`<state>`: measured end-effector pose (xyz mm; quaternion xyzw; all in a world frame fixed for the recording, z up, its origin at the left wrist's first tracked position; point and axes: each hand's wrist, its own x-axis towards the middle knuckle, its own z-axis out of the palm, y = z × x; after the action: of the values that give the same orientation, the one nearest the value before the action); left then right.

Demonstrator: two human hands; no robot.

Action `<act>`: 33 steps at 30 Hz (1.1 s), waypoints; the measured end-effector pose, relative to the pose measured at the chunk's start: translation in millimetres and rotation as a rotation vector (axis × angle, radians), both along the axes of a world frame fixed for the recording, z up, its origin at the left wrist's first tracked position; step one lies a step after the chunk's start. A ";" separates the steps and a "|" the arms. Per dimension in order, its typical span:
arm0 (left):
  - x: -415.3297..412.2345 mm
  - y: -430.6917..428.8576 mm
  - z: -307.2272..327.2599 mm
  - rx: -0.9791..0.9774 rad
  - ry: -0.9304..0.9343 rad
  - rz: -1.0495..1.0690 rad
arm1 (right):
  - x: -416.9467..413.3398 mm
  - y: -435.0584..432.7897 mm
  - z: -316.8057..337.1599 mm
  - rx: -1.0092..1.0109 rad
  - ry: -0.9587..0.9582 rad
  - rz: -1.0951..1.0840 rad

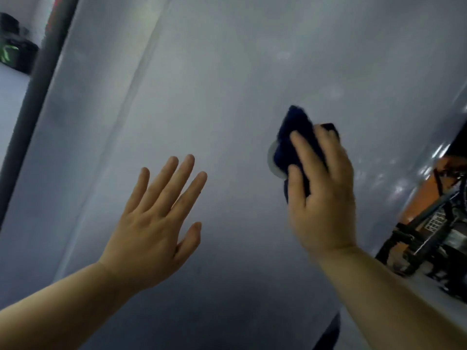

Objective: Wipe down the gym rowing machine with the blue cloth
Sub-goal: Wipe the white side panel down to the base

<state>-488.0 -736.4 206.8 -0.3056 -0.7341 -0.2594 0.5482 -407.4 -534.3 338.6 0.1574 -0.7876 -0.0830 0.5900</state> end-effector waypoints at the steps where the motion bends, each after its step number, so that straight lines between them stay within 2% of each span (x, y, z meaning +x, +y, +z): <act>1: -1.3 -2.5 4.0 -0.024 0.014 0.008 | -0.5 1.3 -17.4 0.182 -0.087 0.010; 3: -4.1 -9.1 15.9 -0.063 0.047 0.030 | 5.2 9.6 -29.7 0.495 -0.245 0.009; 4: -5.0 -11.6 23.3 -0.084 0.063 0.041 | 7.2 18.5 -22.7 0.540 -0.240 -0.002; 5: -5.4 -13.2 31.3 -0.106 0.081 0.049 | 7.7 27.7 -13.7 0.465 -0.180 -0.013; 6: -5.2 -13.5 39.1 -0.126 0.100 0.054 | 7.9 36.0 -3.5 0.266 -0.087 -0.021; 8: -4.6 -11.2 53.5 -0.170 0.137 0.063 | 10.0 40.5 10.6 -0.295 0.141 0.022; 9: -4.3 -9.5 60.6 -0.195 0.154 0.071 | 8.3 34.2 5.7 -0.487 0.192 0.036; 10: -4.0 -7.4 67.4 -0.219 0.171 0.077 | 6.0 25.4 -6.9 -0.528 0.191 0.038; 11: -3.5 -5.0 74.2 -0.242 0.188 0.076 | 3.7 19.5 -25.6 -0.417 0.135 0.030; 13: -1.2 -0.1 86.5 -0.292 0.230 0.073 | 2.6 14.1 -62.2 -0.004 -0.052 0.044; 14: 0.6 2.8 92.2 -0.322 0.255 0.074 | 6.0 18.9 -69.6 0.137 -0.115 0.030; 15: 2.2 5.9 97.8 -0.353 0.280 0.077 | 9.8 29.4 -67.8 0.169 -0.123 0.009; 16: 3.5 9.1 103.2 -0.383 0.302 0.082 | 11.5 41.1 -62.5 0.093 -0.064 -0.001; 20: 6.5 24.2 123.7 -0.474 0.346 0.113 | 16.0 77.2 -29.7 -0.850 0.291 0.127; 21: 7.5 29.0 129.4 -0.493 0.352 0.114 | 15.8 74.6 -29.1 -0.959 0.296 0.141; 22: 8.6 34.2 135.3 -0.508 0.361 0.108 | 15.3 70.8 -34.9 -0.933 0.283 0.132; 26: 11.0 54.9 159.9 -0.530 0.448 0.089 | 15.4 62.5 -70.0 -0.317 0.091 0.088; 27: 11.2 58.6 163.9 -0.539 0.462 0.093 | 16.8 71.3 -69.2 -0.263 0.090 0.062; 28: 11.3 61.6 167.3 -0.550 0.467 0.094 | 16.8 83.0 -66.8 -0.335 0.136 0.056; 29: 11.5 63.9 170.6 -0.565 0.469 0.097 | 16.5 94.8 -62.6 -0.539 0.209 0.085; 31: 12.9 65.6 175.4 -0.588 0.472 0.106 | 14.4 107.9 -59.7 -1.075 0.351 0.210; 32: 13.7 66.6 178.5 -0.602 0.480 0.105 | 14.4 102.0 -61.4 -1.216 0.357 0.216; 33: 15.1 68.4 181.9 -0.620 0.492 0.099 | 14.0 92.6 -67.0 -1.166 0.348 0.168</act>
<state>-472.9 -668.0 388.7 -0.4738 -0.6383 0.0821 0.6012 -393.4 -441.6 271.6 -0.1458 -0.5803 0.3839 0.7032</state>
